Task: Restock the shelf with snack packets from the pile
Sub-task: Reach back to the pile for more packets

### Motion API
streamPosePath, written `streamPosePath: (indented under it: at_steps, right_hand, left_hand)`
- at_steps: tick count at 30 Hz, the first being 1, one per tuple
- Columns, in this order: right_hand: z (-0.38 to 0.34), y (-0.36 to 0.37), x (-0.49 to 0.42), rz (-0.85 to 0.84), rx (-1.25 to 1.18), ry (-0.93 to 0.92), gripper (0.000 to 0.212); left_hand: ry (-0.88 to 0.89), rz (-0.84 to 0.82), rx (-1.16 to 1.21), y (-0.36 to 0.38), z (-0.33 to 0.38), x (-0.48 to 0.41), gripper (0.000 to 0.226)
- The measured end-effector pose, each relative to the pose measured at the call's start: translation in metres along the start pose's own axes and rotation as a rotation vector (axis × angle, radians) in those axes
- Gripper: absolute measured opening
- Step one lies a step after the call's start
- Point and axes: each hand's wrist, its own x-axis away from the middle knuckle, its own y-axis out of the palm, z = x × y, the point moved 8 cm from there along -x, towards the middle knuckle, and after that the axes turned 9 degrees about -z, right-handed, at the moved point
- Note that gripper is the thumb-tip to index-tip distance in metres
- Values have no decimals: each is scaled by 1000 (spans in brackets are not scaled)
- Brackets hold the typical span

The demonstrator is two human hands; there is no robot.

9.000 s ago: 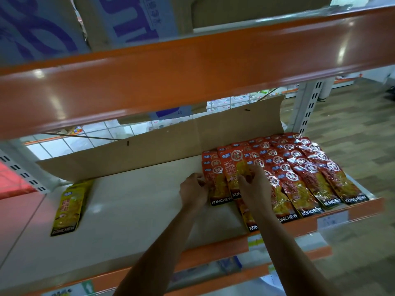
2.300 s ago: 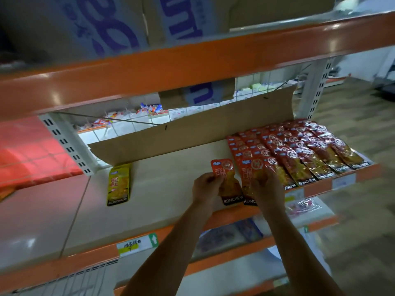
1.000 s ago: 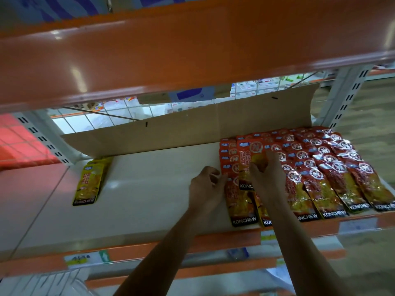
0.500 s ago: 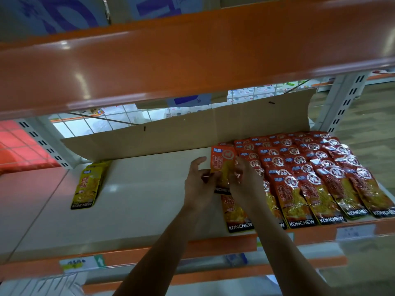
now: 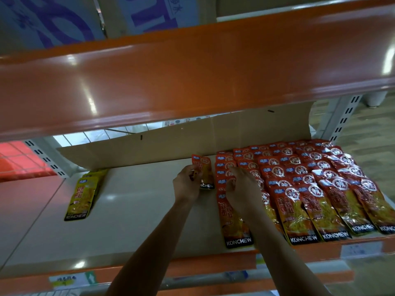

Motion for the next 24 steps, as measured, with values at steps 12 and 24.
streamPosePath:
  at_steps: [12,24]
  right_hand:
    - [-3,2,-9,-23,44,-44,44]
    - [-6,-1,-5,1,43,-88,41]
  left_hand:
    - [29,-103,-445,23,14,-19,30]
    - [157,19,-290,30,32,28,32]
